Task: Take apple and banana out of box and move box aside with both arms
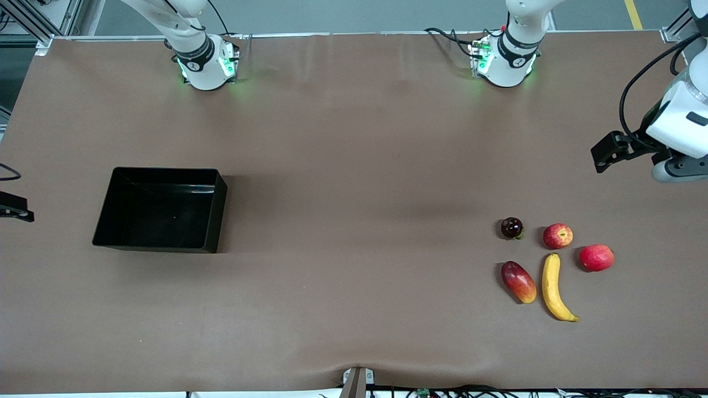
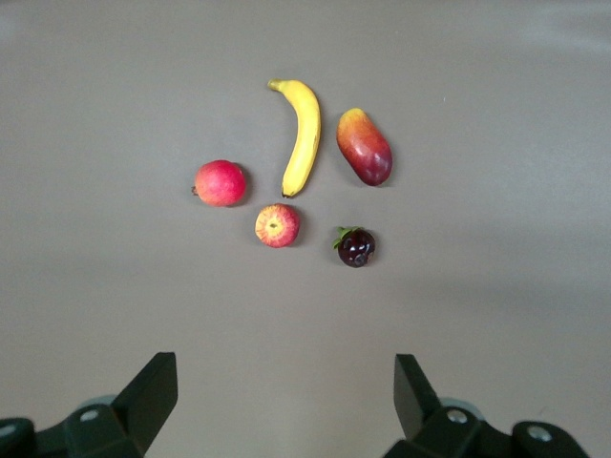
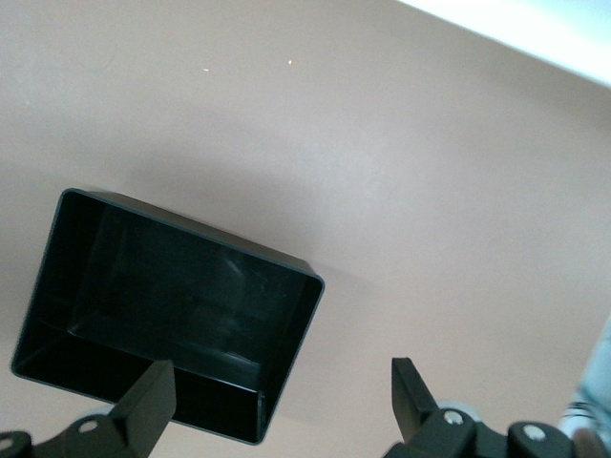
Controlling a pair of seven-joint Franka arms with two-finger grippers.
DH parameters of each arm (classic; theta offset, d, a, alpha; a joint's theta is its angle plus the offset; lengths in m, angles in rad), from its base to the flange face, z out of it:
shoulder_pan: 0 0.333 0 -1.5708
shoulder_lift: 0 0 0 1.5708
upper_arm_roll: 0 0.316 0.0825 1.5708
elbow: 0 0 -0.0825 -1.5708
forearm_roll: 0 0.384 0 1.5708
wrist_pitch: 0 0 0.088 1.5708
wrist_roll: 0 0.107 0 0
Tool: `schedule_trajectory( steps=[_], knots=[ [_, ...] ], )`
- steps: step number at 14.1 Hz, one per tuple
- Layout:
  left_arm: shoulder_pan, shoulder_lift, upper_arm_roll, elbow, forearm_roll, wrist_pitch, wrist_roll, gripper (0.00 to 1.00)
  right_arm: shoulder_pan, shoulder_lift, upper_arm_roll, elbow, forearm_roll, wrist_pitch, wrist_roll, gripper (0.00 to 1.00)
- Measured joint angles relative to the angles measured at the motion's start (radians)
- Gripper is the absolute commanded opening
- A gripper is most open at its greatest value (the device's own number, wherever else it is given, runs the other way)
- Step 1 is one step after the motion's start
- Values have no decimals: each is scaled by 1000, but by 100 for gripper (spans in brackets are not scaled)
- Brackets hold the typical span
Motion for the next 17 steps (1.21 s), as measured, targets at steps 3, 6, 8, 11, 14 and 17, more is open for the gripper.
schedule_trajectory(
  steps=[3,6,8,11,14,17],
  knots=[
    [-178,-51,229,-45,-75,-1,9,100,106,-15,0,11,-22,-2,201,100],
    [-341,-102,410,-90,-108,-1,22,100,157,-72,1,29,24,-103,360,100],
    [-420,-133,477,-112,-110,-1,22,100,157,-129,-6,12,121,-196,388,100],
    [-471,-175,526,-142,-142,-1,22,100,154,-230,-15,-141,161,-151,475,100],
    [-471,-187,535,-159,-148,-1,22,100,150,-344,-19,-337,161,-98,510,100],
    [-470,-187,536,-160,-149,0,22,100,124,-407,-23,-423,164,-84,512,100]
  ],
)
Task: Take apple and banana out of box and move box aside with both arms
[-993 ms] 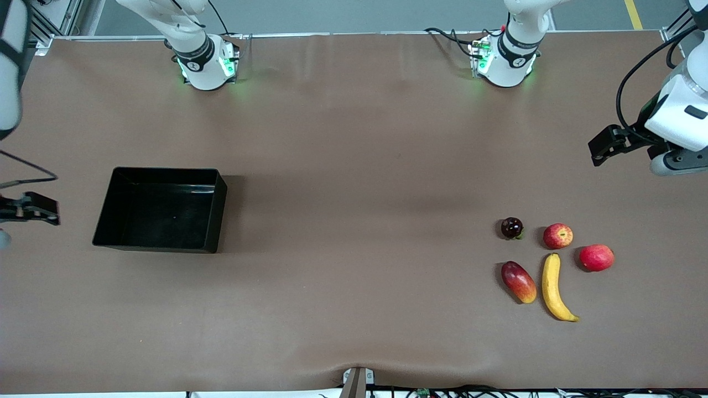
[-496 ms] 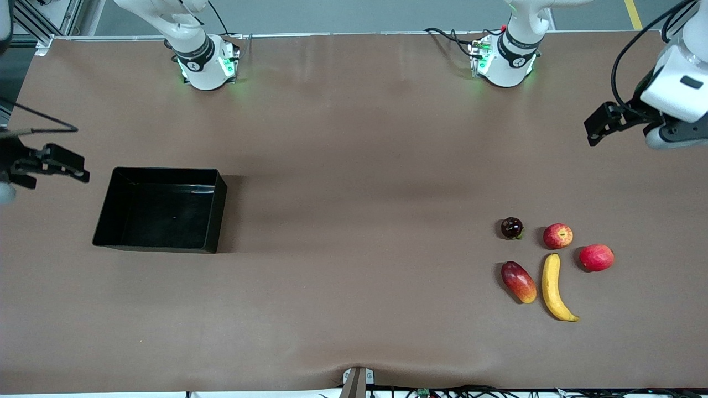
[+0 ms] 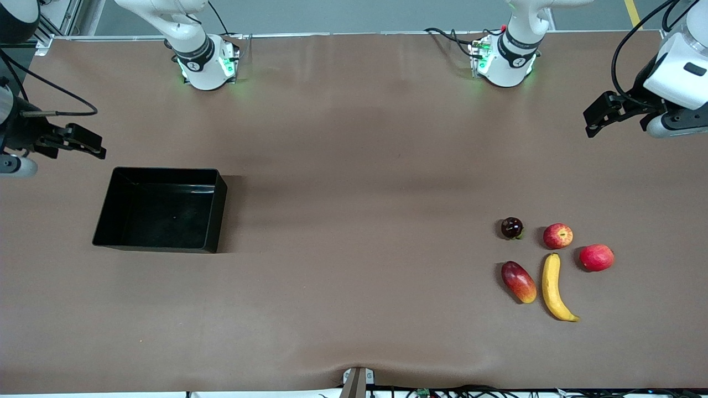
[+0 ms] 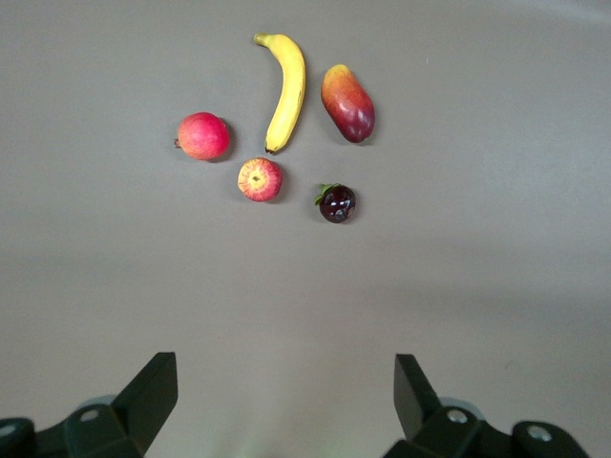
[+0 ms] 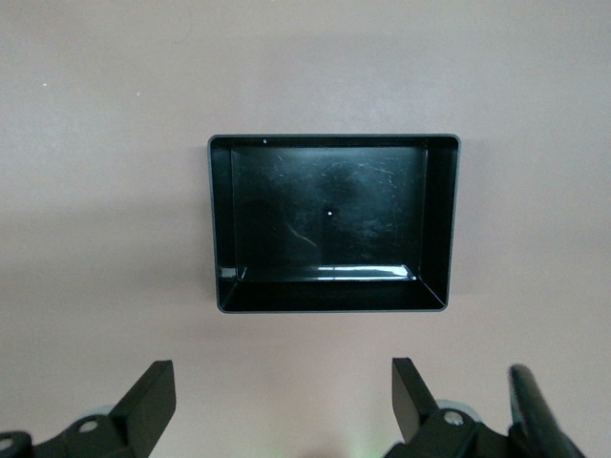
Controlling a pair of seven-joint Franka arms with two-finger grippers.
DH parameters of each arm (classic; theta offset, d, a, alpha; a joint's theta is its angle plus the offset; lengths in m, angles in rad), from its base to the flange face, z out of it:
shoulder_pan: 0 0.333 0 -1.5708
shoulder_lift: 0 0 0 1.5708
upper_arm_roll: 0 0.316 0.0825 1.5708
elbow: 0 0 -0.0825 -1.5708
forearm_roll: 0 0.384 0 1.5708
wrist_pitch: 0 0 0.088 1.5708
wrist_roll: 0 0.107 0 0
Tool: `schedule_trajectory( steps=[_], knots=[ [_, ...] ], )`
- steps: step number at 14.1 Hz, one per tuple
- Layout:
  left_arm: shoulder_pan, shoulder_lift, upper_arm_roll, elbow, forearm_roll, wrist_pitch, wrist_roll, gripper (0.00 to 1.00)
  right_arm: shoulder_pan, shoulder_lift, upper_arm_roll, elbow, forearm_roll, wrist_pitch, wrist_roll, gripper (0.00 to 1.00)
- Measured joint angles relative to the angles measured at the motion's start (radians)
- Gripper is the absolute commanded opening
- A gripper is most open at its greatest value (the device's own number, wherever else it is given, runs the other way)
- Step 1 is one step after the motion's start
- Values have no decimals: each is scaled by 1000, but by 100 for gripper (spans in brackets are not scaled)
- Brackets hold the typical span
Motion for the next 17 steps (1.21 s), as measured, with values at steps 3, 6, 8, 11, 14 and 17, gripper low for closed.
schedule_trajectory(
  steps=[3,6,8,11,14,17],
  knots=[
    [0,0,0,-1,-46,0,1,100,0,-10,5,25,2,9,0,100],
    [1,0,0,-2,-52,0,37,100,9,-17,11,53,6,7,0,100],
    [8,0,2,-3,-53,1,85,100,17,-18,13,59,6,7,0,100],
    [23,0,5,-5,-53,4,128,100,18,-18,14,60,6,7,0,100],
    [53,0,8,-11,-69,9,194,100,18,-18,14,61,6,7,0,100],
    [59,0,8,-18,-76,13,198,100,18,-18,14,61,7,7,0,100]
  ],
)
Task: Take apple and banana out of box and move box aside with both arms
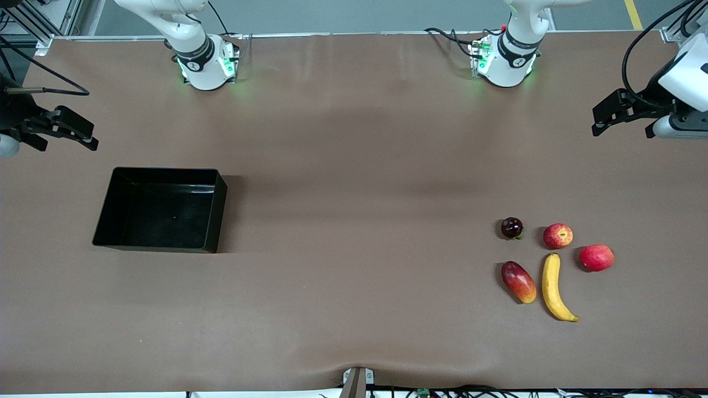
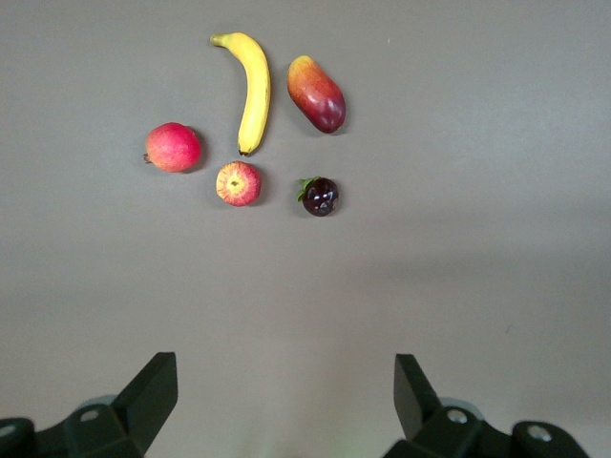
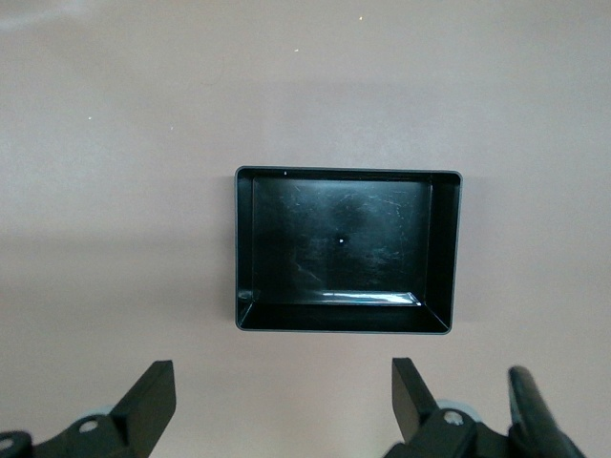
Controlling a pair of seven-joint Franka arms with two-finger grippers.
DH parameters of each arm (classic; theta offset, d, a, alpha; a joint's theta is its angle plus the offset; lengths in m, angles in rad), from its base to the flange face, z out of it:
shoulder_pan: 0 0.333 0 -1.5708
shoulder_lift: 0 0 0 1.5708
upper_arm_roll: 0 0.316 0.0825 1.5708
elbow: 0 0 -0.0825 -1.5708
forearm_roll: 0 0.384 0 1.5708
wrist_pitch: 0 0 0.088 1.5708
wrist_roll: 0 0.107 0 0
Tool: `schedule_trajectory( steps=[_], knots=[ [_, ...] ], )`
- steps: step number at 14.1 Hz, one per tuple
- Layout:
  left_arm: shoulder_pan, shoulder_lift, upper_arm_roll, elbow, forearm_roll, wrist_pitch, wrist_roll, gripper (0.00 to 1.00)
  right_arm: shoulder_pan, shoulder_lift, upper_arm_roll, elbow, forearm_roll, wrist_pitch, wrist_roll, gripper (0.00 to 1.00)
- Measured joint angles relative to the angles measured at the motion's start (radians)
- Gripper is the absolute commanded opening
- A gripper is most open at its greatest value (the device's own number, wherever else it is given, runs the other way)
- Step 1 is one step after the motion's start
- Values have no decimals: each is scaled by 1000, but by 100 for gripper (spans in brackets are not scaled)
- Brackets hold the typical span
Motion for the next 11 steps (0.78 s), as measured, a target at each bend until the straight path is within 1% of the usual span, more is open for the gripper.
schedule_trajectory(
  steps=[6,11],
  knots=[
    [2,-24,0,-29,-1,0,-1,100,0,0,0,0,0,-6,5,100],
    [2,-34,0,-30,-1,1,-1,100,0,0,0,0,0,-10,6,100]
  ],
)
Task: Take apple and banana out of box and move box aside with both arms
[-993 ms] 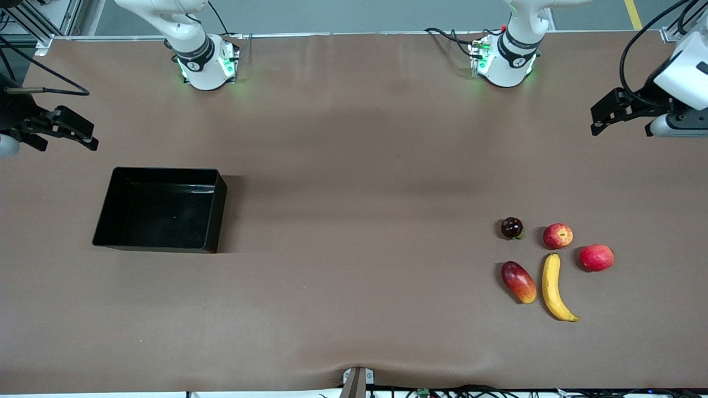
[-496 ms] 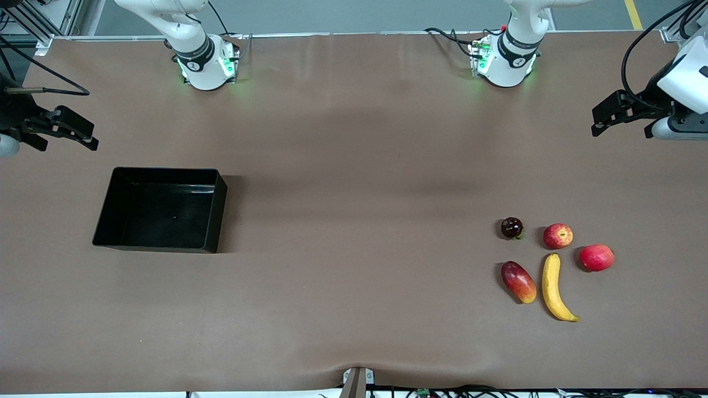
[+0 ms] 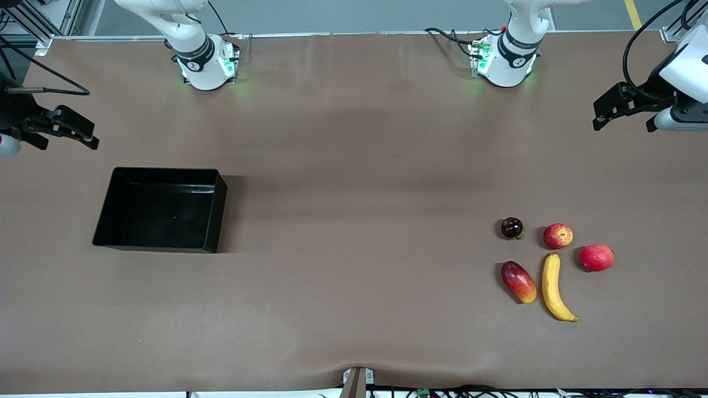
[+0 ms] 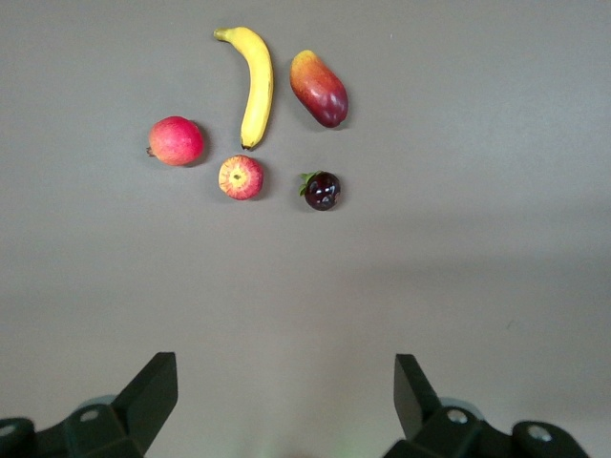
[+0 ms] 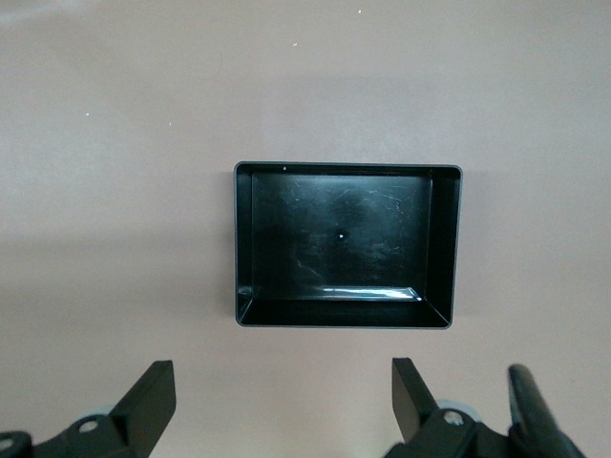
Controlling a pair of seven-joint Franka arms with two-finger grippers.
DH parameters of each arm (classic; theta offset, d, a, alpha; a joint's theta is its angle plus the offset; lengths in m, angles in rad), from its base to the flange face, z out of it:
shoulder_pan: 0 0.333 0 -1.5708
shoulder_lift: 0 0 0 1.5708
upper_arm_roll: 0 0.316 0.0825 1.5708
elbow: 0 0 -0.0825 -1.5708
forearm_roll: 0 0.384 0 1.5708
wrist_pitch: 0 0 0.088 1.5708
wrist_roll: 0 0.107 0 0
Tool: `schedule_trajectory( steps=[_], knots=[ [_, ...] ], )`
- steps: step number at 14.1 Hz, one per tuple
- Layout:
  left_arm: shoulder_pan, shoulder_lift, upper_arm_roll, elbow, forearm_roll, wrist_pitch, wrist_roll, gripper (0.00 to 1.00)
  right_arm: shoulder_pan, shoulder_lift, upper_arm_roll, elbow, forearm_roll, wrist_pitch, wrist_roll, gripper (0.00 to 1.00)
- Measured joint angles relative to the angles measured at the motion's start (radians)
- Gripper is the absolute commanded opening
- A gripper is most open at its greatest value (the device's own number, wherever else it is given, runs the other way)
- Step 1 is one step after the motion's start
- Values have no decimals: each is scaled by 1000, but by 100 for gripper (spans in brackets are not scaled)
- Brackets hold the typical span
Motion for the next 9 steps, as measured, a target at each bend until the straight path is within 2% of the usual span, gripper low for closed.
schedule_trajectory(
  steps=[9],
  knots=[
    [2,0,0,2,0,6,0,100,0,0,0,0,0,-2,0,100]
  ],
)
